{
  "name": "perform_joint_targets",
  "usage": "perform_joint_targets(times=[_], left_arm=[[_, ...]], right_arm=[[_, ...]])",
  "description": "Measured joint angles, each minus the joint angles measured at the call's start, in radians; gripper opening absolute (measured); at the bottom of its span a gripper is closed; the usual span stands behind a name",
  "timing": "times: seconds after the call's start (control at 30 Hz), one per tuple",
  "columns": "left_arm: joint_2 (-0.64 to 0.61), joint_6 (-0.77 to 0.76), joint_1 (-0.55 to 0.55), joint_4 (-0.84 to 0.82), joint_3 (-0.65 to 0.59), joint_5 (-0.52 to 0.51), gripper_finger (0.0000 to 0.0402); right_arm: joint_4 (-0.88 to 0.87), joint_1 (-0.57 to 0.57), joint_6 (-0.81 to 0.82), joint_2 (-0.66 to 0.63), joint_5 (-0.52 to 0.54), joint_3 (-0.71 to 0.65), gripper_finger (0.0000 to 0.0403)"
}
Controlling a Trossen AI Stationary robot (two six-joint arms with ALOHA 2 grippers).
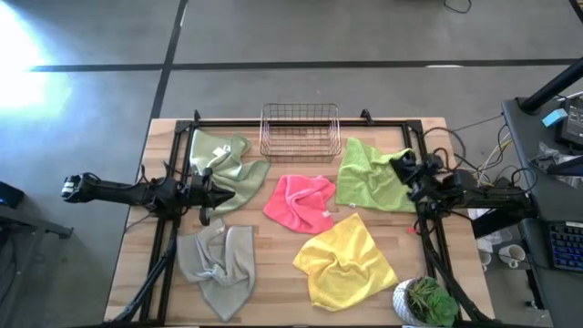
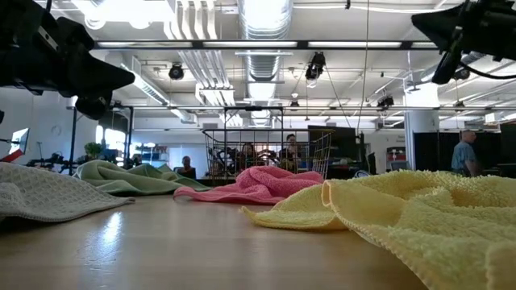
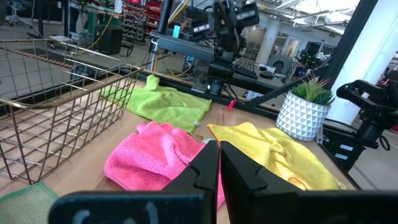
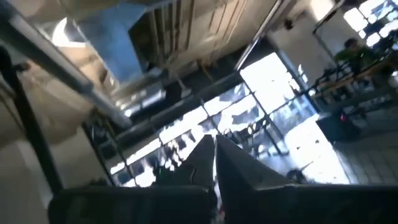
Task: Fold microfiber towels
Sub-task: Fold the pink microfiber cloth
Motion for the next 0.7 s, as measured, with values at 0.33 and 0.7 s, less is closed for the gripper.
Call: perform_joint_targets(times=[0.33,0.7], left_arm=[[0.000,0.000,0.000,0.010,0.000,0.000,0.0000],[0.000,-0.088,0.000,0.012,0.000,0.000,0.0000]], right_arm=[[-0.498,0.001,-0.140,0.075,-0.001,0.370,0.0009],[-1.213,0.001,-0.023,0.337,-0.091,0.785,0.0045]])
